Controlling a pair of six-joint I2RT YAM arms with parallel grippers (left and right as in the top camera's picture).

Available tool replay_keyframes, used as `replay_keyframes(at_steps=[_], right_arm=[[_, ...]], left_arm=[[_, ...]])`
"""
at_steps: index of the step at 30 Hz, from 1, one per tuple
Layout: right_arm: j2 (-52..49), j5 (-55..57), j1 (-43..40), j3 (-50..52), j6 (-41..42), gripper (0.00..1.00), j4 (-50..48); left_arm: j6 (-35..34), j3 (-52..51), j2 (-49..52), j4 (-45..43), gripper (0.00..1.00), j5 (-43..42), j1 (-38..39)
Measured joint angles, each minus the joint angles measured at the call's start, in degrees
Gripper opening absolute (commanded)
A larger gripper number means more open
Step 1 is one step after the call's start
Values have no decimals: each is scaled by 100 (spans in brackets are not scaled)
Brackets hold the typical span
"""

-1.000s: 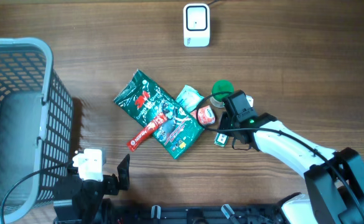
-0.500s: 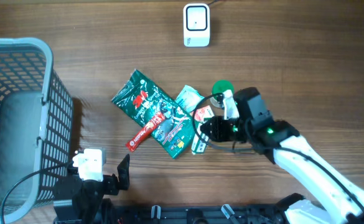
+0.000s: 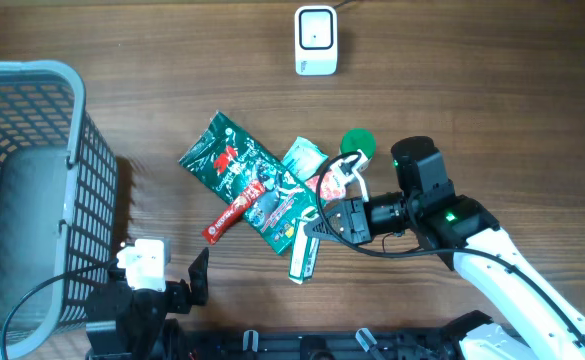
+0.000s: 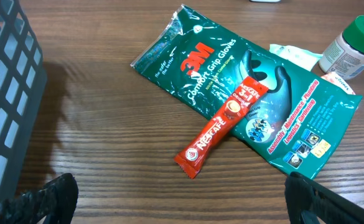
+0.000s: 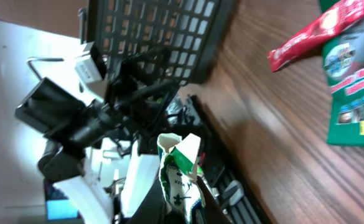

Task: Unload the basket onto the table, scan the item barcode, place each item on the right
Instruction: 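Carry the AXE box to the scanner and hold it under it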

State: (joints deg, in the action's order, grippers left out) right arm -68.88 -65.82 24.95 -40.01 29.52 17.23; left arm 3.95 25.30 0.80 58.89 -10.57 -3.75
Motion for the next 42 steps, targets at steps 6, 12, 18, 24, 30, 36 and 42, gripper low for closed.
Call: replay_keyframes(at_steps=[6,12,18,24,30,36,42], right_arm=[[2,9,-2,0,42,4,0],[0,302,-4,0,243,4,-68],[2,1810,-4,9,164,4,-1204],[0,3421,-4,11,-269,4,-1775],[-570,5198,-4,-992,-1390,5,-1799],[-2938,6922,11,-3121,-3040,4,-1635],[-5322,9226,72,-5241,-5066,4,-2518]], left_arm=[[0,0,0,0,100,0,0],[0,0,0,0,100,0,0],[0,0,0,4,100,0,0],[0,0,0,2,100,0,0],[0,0,0,0,100,0,0],[0,0,2,-7,100,0,0],[-2,0,7,2,100,0,0]])
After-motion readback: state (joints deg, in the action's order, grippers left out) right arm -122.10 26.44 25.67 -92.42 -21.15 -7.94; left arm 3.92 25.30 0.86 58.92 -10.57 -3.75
